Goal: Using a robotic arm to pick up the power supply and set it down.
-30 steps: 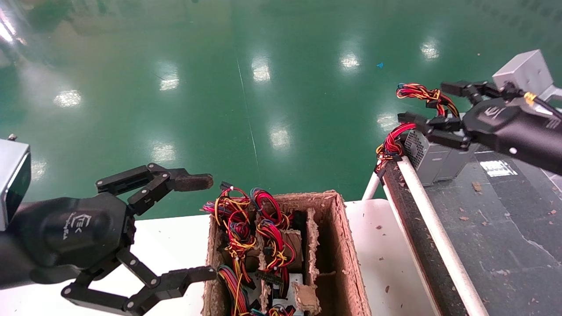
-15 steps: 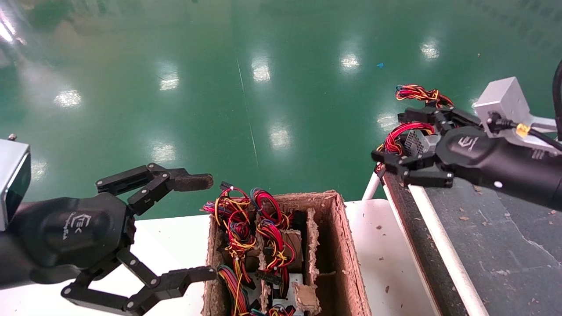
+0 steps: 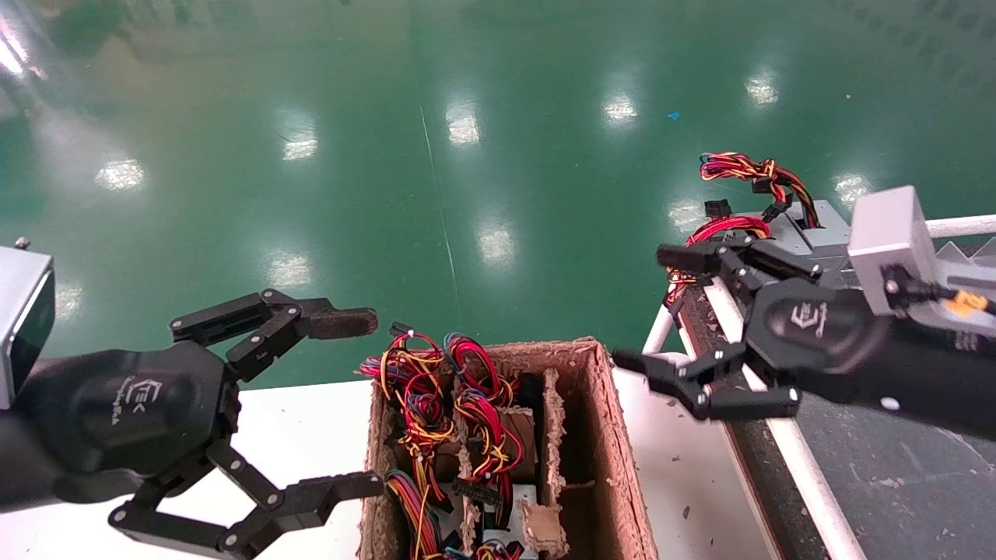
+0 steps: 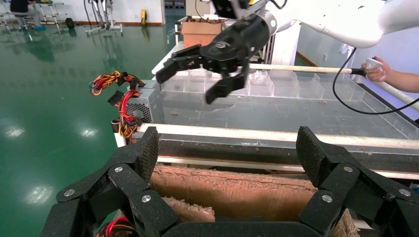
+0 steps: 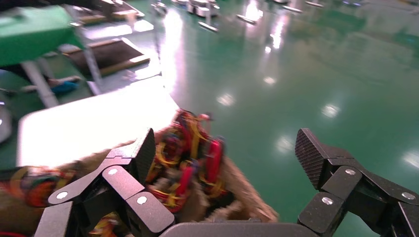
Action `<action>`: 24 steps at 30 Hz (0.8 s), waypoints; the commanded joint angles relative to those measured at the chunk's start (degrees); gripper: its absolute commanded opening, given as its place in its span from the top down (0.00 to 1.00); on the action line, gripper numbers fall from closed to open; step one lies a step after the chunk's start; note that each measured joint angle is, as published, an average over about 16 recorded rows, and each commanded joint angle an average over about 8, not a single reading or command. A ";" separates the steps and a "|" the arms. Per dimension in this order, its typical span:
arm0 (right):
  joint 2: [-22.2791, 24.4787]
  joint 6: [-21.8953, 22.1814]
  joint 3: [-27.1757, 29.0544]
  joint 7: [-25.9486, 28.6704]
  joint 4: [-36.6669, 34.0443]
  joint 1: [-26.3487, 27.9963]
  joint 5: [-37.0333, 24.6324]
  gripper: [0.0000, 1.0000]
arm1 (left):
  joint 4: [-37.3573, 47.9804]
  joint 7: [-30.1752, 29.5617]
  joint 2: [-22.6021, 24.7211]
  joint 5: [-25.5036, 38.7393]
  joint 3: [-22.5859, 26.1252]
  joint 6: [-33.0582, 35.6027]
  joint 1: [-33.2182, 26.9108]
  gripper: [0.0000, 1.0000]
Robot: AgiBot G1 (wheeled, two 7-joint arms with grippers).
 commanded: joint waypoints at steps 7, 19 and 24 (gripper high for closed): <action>0.39 -6.44 0.29 -1.29 0.73 -1.19 5.51 0.00 | 0.00 0.00 0.00 0.00 0.00 0.00 0.00 0.00; 0.82 -13.60 0.63 -2.67 1.53 -2.50 11.67 0.00 | 0.01 0.00 -0.01 -0.01 0.00 -0.01 0.01 0.00; 0.86 -13.82 0.67 -2.72 1.57 -2.58 11.95 0.00 | 0.02 0.00 -0.01 -0.02 0.00 -0.02 0.01 0.00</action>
